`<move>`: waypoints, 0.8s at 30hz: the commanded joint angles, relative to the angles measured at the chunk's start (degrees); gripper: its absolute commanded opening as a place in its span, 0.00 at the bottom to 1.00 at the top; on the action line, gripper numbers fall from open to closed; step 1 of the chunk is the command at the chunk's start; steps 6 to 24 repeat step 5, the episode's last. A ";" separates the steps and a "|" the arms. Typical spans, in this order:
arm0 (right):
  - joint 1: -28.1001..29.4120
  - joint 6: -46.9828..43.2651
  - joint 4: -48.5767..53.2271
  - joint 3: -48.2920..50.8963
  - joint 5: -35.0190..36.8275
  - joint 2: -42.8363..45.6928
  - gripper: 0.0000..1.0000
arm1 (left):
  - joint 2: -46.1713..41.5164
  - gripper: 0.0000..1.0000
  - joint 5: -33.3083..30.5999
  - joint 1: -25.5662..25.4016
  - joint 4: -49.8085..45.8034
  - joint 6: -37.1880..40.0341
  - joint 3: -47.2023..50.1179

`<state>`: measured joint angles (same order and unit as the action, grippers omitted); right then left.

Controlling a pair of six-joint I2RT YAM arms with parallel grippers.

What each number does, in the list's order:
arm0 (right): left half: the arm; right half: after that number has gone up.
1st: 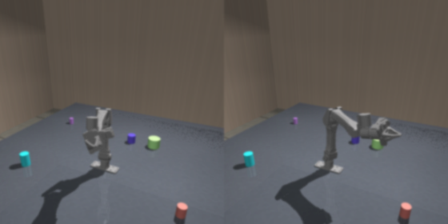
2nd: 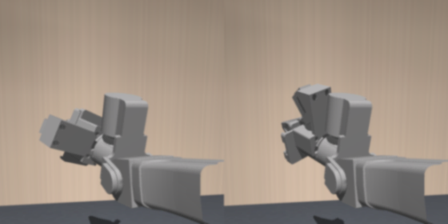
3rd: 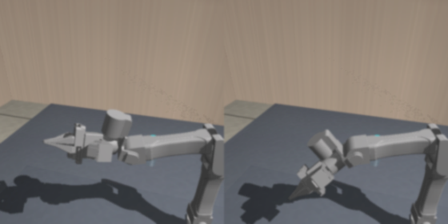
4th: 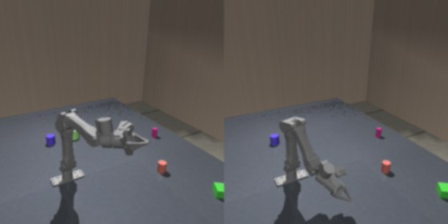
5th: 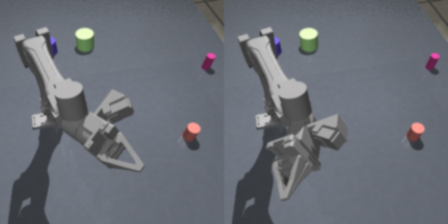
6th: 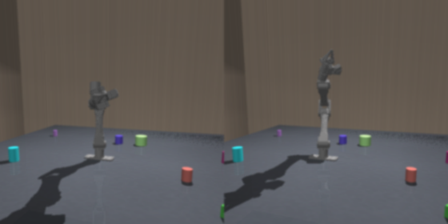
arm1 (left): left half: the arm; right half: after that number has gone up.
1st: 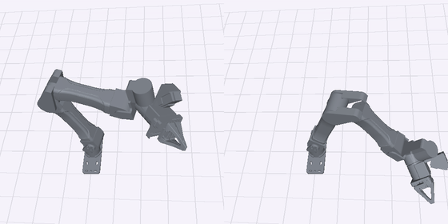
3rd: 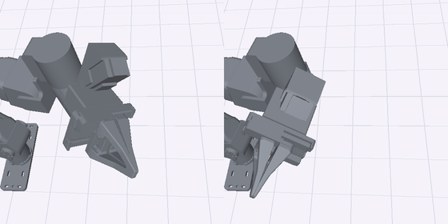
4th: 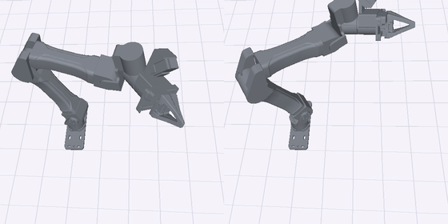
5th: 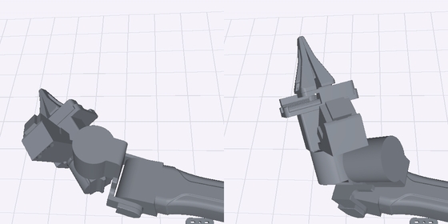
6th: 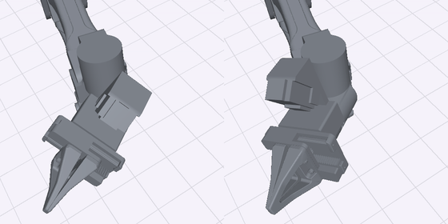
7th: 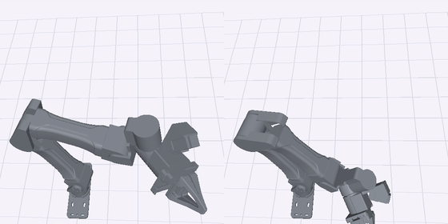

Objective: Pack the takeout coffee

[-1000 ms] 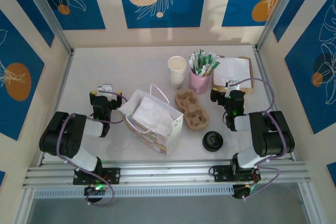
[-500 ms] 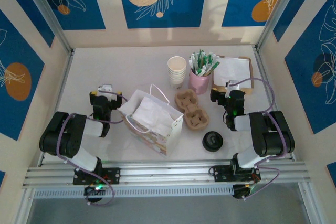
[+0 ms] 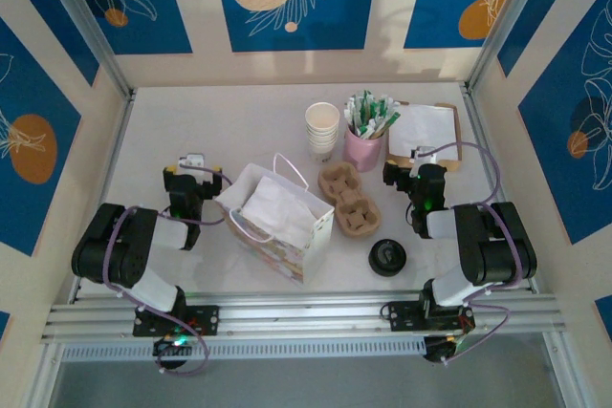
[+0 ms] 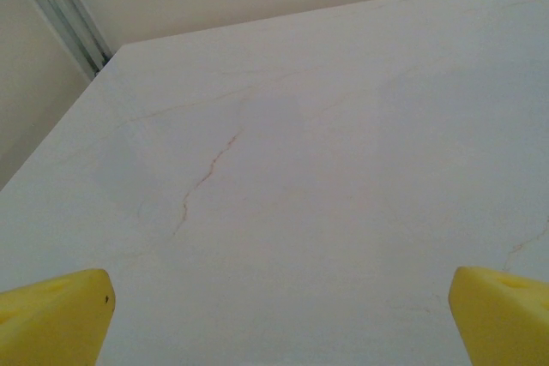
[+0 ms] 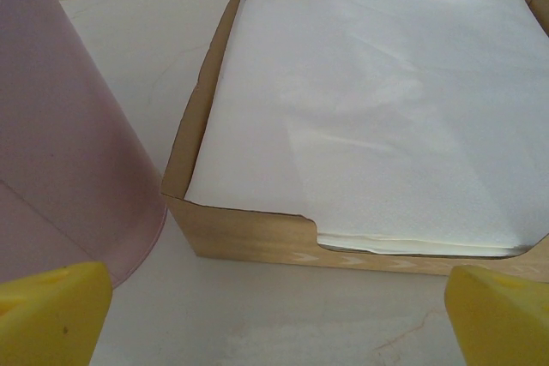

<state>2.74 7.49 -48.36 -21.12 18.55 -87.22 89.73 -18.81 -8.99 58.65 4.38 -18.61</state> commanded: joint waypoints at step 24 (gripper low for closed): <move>-0.33 0.48 -1.04 -1.16 -0.60 -0.06 1.00 | 0.23 1.00 1.01 0.60 -0.12 -1.22 -0.99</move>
